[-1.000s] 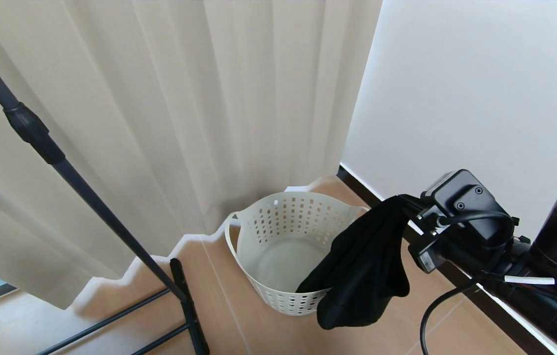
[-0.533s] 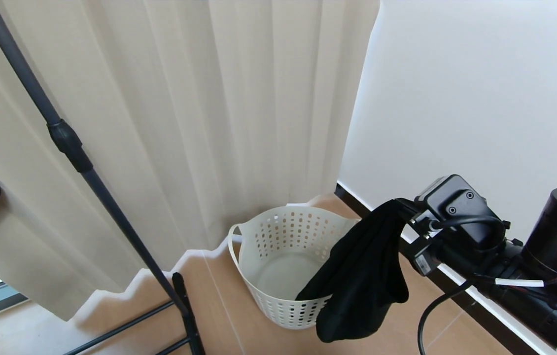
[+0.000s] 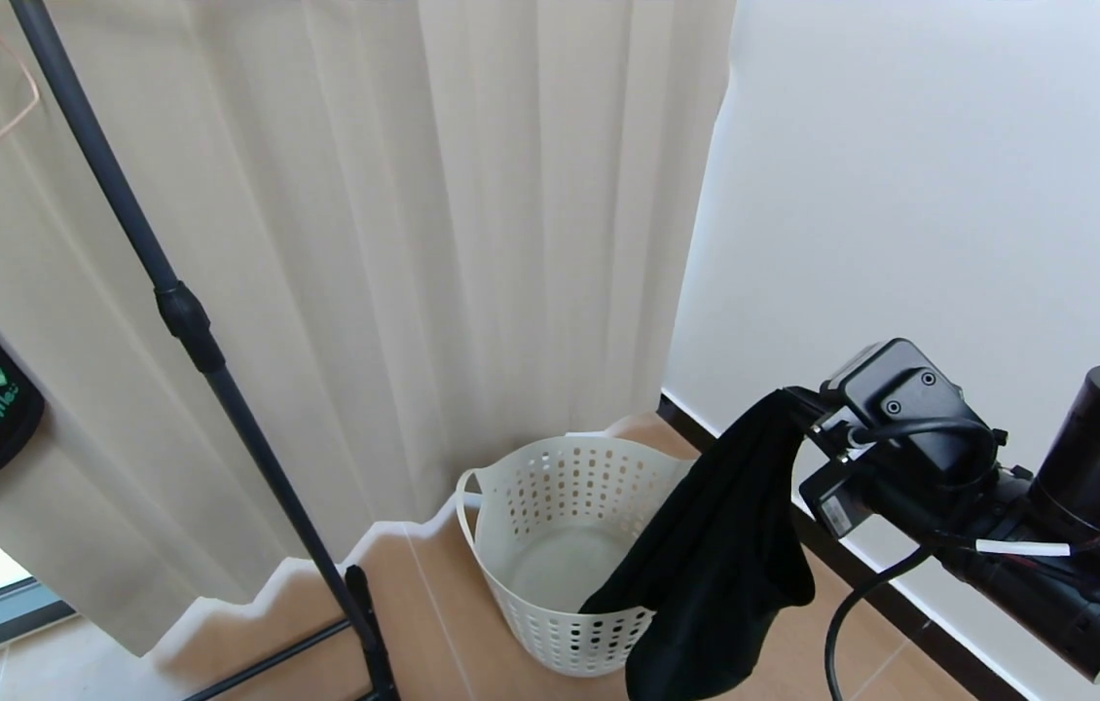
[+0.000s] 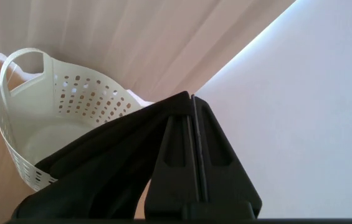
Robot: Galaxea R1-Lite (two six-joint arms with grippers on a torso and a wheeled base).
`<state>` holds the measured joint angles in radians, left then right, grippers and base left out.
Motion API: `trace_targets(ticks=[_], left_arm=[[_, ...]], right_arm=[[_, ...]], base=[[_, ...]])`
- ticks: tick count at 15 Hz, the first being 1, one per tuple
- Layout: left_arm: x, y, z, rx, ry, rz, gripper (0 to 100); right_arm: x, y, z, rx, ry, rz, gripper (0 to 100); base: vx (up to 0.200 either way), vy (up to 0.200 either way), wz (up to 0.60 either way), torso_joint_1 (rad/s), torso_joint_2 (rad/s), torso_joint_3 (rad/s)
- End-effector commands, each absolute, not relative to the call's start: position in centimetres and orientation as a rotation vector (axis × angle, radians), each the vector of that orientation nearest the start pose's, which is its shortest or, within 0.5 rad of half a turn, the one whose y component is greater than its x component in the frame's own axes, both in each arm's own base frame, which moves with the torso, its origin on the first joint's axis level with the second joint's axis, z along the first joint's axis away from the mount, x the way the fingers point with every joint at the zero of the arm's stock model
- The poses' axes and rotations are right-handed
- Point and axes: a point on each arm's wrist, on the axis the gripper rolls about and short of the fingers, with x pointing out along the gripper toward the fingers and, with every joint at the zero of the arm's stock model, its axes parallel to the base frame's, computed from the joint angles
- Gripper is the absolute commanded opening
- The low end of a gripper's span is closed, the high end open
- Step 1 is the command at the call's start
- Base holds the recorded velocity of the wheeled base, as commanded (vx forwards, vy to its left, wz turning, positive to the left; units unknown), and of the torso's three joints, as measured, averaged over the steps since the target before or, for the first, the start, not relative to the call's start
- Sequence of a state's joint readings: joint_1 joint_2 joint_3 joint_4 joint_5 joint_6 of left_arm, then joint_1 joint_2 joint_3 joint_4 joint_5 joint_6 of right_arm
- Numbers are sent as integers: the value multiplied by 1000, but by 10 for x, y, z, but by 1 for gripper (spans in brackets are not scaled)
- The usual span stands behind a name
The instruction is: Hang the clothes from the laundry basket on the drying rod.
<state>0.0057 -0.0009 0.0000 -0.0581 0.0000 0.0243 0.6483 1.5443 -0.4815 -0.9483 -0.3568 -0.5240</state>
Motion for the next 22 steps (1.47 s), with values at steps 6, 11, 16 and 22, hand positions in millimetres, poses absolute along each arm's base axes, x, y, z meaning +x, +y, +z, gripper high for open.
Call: trace_targets(ticks=[6, 11, 16, 22], left_arm=[[-23, 0, 81, 25, -58, 7, 100], [-23, 0, 81, 25, -58, 7, 100], [-23, 0, 81, 25, -58, 7, 100], [-23, 0, 81, 25, -58, 7, 100]], right_arm=[[200, 142, 169, -581, 32, 314, 0], [200, 141, 169, -582, 34, 313, 0], [200, 141, 169, -582, 34, 312, 0], [200, 141, 169, -583, 36, 314, 0]], base=[[0, 0, 0, 74, -433, -355], [0, 0, 0, 131, -472, -342], [0, 0, 0, 172, -497, -330], [0, 0, 0, 208, -539, -327]])
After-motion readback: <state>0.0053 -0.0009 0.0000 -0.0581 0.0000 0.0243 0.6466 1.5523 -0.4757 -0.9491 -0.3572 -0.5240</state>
